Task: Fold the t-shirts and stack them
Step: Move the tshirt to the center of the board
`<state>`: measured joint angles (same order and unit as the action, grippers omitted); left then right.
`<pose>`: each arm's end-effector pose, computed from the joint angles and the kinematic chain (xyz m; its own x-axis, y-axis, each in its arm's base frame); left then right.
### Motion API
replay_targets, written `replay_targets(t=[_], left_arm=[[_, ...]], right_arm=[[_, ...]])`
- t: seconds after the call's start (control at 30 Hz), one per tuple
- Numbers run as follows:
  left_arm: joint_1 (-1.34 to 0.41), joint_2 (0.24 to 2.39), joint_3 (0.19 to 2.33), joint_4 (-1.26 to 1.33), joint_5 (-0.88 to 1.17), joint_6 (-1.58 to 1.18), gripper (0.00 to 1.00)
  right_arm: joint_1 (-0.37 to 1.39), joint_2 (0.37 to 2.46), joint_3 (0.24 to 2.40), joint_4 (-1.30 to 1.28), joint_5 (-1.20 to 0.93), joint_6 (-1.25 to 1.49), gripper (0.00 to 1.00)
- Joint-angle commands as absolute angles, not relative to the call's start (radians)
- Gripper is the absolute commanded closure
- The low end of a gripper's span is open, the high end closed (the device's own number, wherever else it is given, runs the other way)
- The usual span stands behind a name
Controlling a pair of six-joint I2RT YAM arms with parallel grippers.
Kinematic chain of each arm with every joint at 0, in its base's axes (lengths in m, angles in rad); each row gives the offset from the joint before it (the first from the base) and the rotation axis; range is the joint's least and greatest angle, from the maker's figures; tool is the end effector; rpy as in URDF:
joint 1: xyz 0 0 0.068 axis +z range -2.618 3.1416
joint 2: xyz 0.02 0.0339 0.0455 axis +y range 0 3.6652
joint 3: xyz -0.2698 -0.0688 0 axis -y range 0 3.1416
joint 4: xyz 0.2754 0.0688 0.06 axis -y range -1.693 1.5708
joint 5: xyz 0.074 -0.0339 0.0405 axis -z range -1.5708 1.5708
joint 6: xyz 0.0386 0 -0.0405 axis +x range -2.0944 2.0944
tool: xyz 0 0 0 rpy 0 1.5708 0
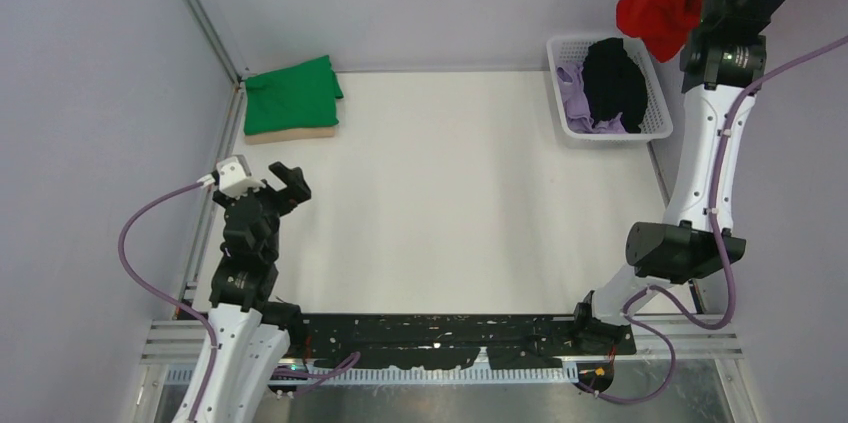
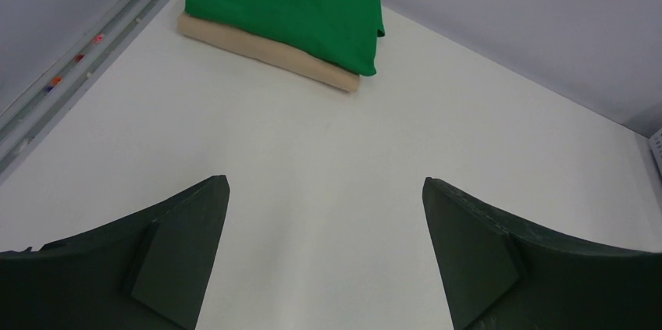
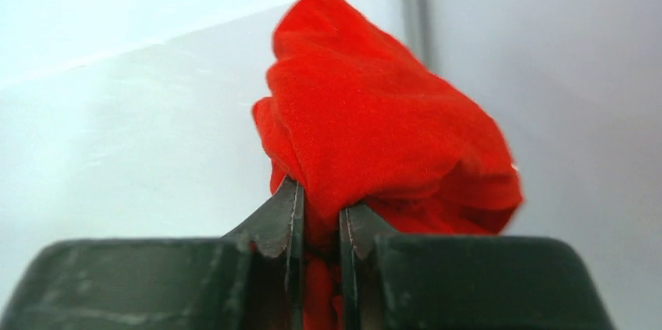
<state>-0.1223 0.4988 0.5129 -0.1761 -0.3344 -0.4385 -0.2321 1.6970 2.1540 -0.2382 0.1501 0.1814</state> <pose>0.1669 -0.0078 0.2886 -0.0574 -0.3970 -0.9160 -0.2547 0.8930 -0.3711 0.3725 -0.0940 0.5809 0.2744 0.1184 -0.9543 0.3253 0.9224 0.2080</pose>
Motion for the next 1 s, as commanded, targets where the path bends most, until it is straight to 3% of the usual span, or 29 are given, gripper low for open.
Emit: replay_targets(t=[0.0, 0.1, 0.23, 0.37, 0.47, 0.6, 0.73, 0.97], left_arm=[[-0.122, 0.48, 0.504, -0.135, -0.306, -0.449, 0.01], [-0.121, 0.477, 0.509, -0.139, -0.296, -0.455, 0.01], [-0.123, 0.474, 0.517, -0.153, -0.264, -0.467, 0.01], [-0.122, 0.465, 0.522, -0.173, -0.222, -0.489, 0.01], [-0.121, 0.452, 0.524, -0.184, -0.196, -0.504, 0.01], [-0.122, 0.433, 0.523, -0.198, -0.162, -0.517, 0.01], [-0.122, 0.415, 0.502, -0.185, -0.113, -0.538, 0.01], [-0.122, 0.435, 0.495, -0.214, -0.04, -0.568, 0.01]], right_arm=[[-0.226, 1.633, 2.214, -0.202, -0.208, 0.296, 0.95], [-0.203, 1.59, 2.188, -0.217, -0.447, 0.377, 0.95], [-0.081, 1.524, 2.114, -0.3, -0.527, 0.4, 0.95], [0.191, 1.423, 2.001, -0.463, -0.25, 0.275, 0.95], [0.395, 1.336, 1.744, -0.356, 0.068, 0.275, 0.95], [0.559, 1.264, 1.519, -0.245, 0.272, 0.35, 0.95], [0.655, 1.276, 1.403, -0.229, 0.334, 0.453, 0.95], [0.709, 1.435, 1.364, -0.224, 0.266, 0.576, 0.95]])
